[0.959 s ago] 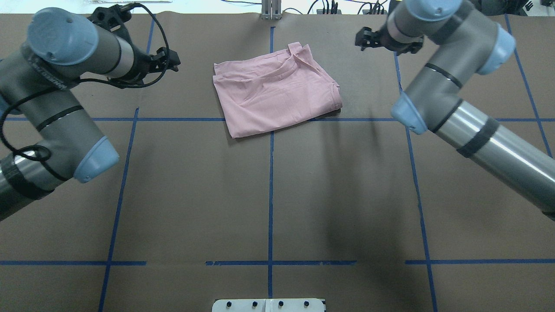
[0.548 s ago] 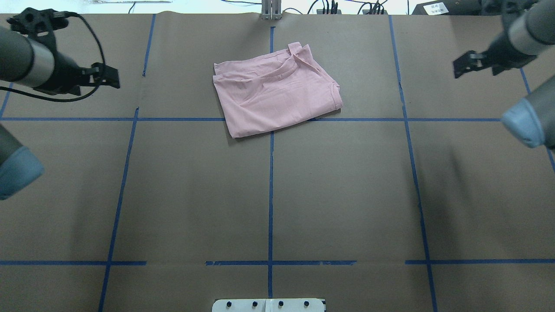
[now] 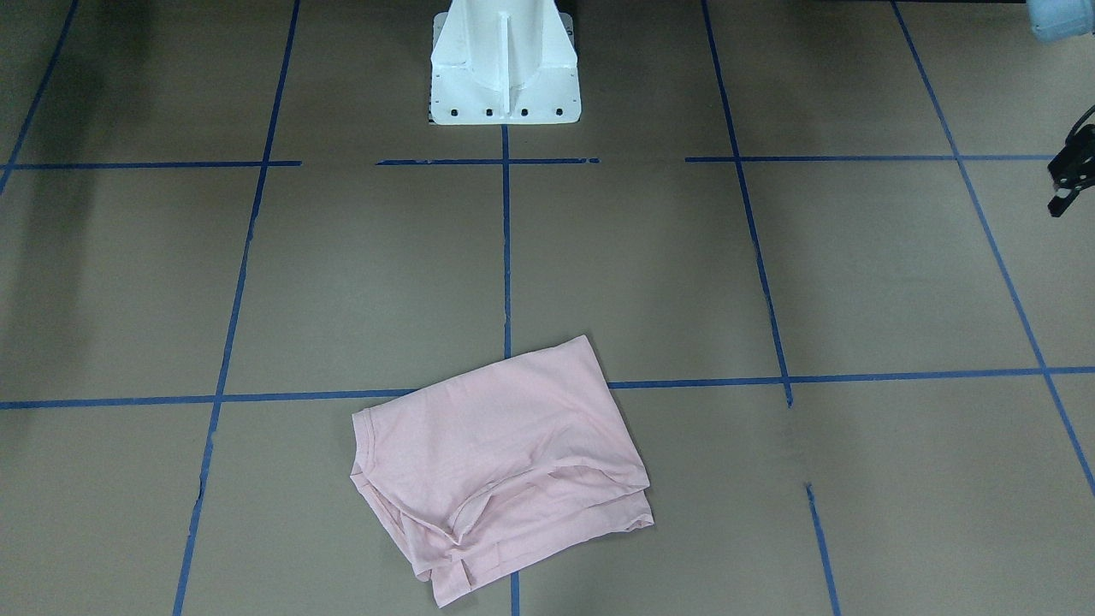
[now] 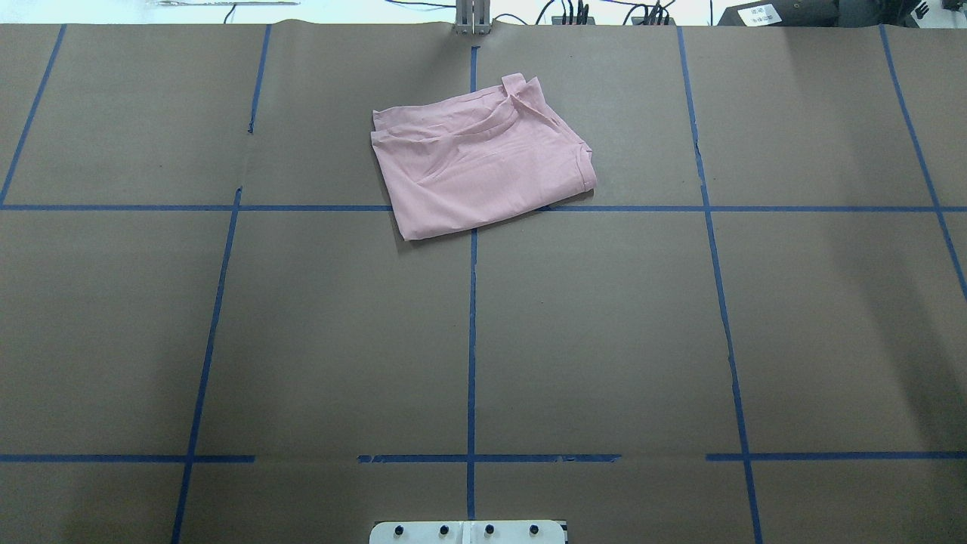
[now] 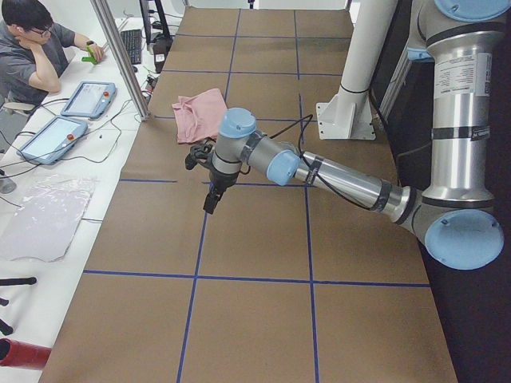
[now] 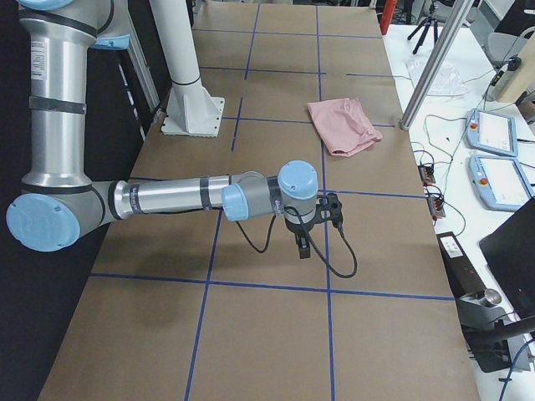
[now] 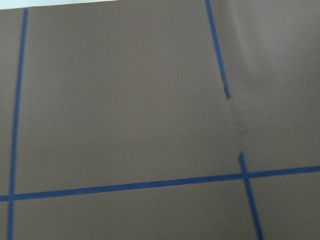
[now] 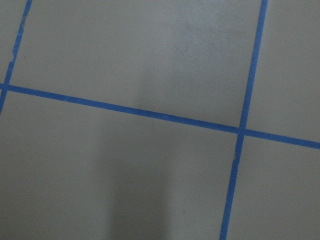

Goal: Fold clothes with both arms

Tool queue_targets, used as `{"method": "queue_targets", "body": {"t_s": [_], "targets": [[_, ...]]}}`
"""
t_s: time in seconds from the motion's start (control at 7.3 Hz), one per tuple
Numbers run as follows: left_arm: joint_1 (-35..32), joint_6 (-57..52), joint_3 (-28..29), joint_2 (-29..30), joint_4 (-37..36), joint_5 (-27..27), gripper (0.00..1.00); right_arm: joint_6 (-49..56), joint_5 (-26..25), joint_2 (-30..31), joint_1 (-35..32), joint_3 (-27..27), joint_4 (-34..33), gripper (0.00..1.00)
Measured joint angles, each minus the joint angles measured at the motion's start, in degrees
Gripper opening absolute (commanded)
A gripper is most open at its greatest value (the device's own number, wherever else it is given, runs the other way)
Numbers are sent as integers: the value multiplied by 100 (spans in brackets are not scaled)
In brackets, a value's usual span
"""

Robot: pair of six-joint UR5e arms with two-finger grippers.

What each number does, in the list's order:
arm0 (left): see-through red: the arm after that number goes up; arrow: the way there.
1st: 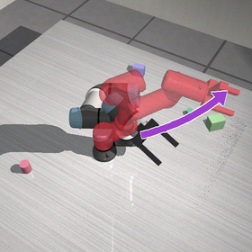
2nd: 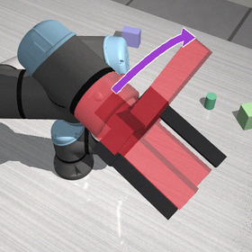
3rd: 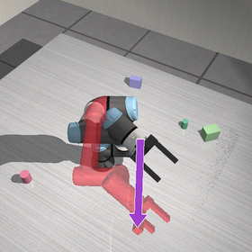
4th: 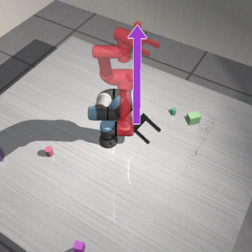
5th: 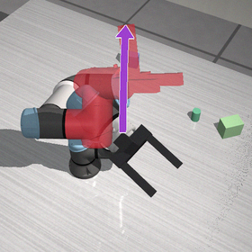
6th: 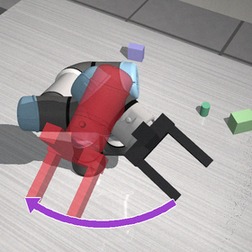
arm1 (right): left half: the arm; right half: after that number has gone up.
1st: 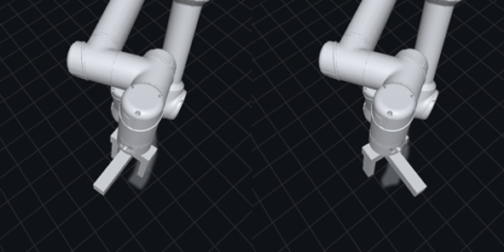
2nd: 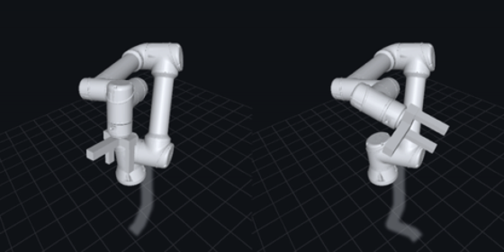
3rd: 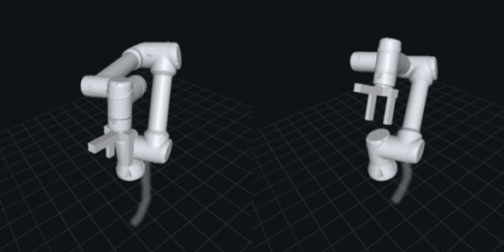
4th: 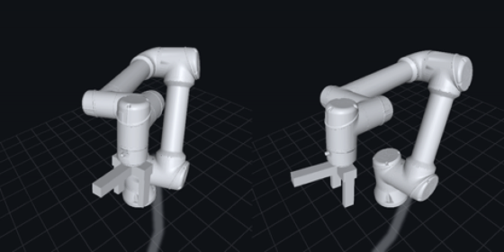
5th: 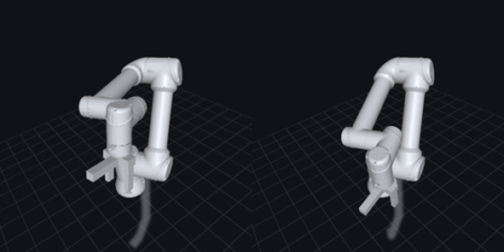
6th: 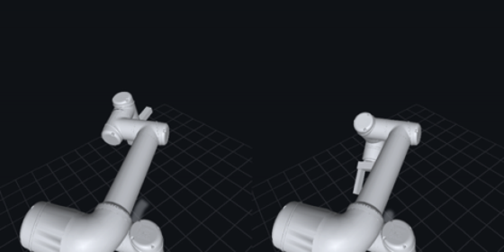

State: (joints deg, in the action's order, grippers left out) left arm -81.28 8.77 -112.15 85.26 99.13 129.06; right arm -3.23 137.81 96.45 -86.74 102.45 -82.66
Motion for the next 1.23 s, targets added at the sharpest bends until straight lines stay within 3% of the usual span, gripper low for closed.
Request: {"method": "queue_targets", "body": {"t_s": [0.27,0.55,1.23], "targets": [[-219,103,478,-53,33,294,100,26,-101,92,-75,-139,22,100],[-332,-119,1066,-33,51,2,100,23,-143,109,-83,-252,20,100],[-731,-1796,1327,-67,-935,-50,100,93,-69,210,-117,-501,-189,100]]}}
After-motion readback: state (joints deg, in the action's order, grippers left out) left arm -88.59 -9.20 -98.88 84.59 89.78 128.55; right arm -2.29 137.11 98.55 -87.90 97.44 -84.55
